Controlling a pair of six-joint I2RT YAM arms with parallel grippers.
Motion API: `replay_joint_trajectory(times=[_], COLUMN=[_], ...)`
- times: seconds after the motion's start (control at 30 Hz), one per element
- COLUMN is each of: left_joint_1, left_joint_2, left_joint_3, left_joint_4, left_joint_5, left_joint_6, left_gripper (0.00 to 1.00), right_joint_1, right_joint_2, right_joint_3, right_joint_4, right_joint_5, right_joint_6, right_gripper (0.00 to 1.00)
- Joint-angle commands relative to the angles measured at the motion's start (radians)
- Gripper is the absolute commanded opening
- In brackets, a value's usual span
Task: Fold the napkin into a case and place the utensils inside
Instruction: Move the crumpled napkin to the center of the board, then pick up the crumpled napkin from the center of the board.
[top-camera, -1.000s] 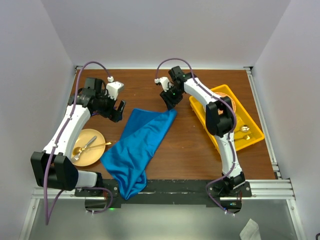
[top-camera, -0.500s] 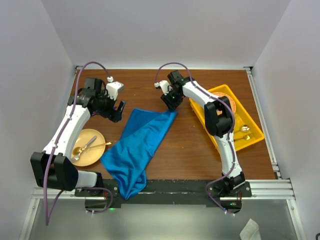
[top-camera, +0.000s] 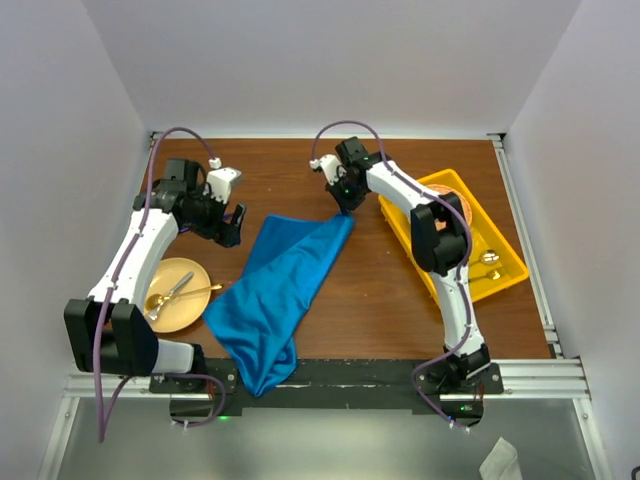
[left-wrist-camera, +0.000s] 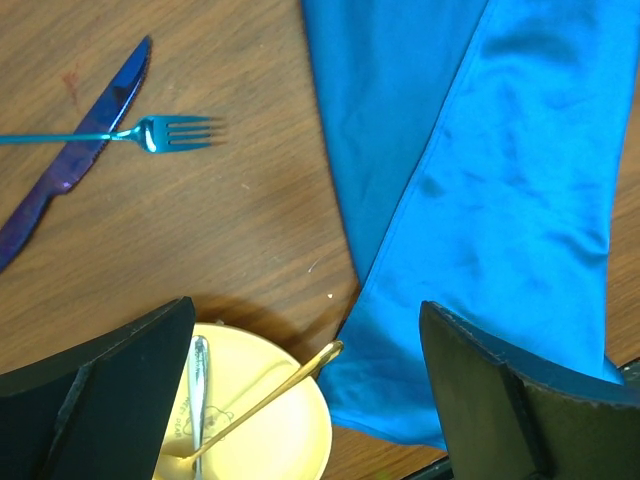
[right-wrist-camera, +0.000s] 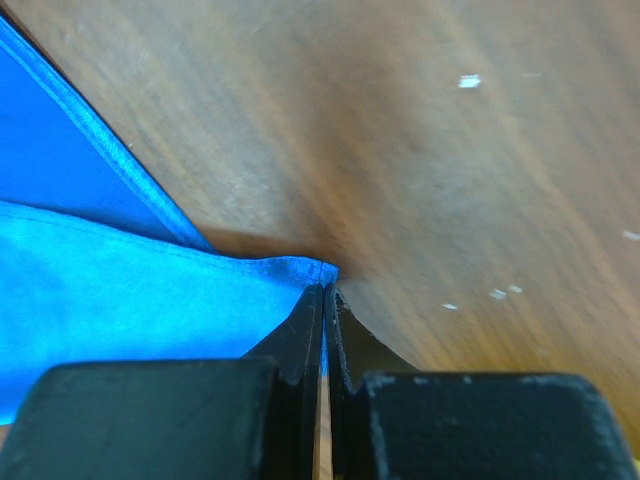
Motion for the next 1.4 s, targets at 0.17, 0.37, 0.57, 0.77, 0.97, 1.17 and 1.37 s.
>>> replay_joint_trajectory(times=[0.17, 0.37, 0.57, 0.77, 0.97, 1.17, 1.37], left_joint_1=[0.145, 0.149, 0.149, 0.149, 0.123, 0.025, -0.098], left_joint_2=[0.064, 0.030, -0.003, 0.061, 0.110, 0.145, 0.213], left_joint_3=[-0.024, -0.101, -0.179, -0.189, -0.210, -0.212, -0.213], left_joint_4=[-0.002, -0.021, -0.030, -0.042, 0.039, 0.192, 0.326], left_joint_5=[0.179, 0.206, 0.198, 0.187, 0.175, 0.129, 0.020], left_joint_6=[0.051, 0.119, 0.174, 0.234, 0.217, 0.144, 0.095], left_gripper=[0.99, 0.97, 0.93, 0.78, 0.71, 0.70, 0.66], right_joint_1=[-0.111, -0.148, -0.148, -0.148, -0.148, -0.148, -0.148], right_joint_2=[-0.257, -0.378, -0.410, -0.427, -0.417, -0.424, -0.432], right_joint_3=[-0.058, -0.162, -0.199, -0.219, -0.204, -0.207, -0.202], right_joint_4=[0.154, 0.218, 0.199, 0.189, 0.171, 0.162, 0.151], right_joint_5=[0.038, 0.032, -0.018, -0.035, -0.044, -0.052, -0.057], right_joint_6=[0.098, 0.135, 0.127, 0.116, 0.106, 0.103, 0.103], right_gripper=[0.00, 0.00, 0.00, 0.00, 0.00, 0.00, 0.00])
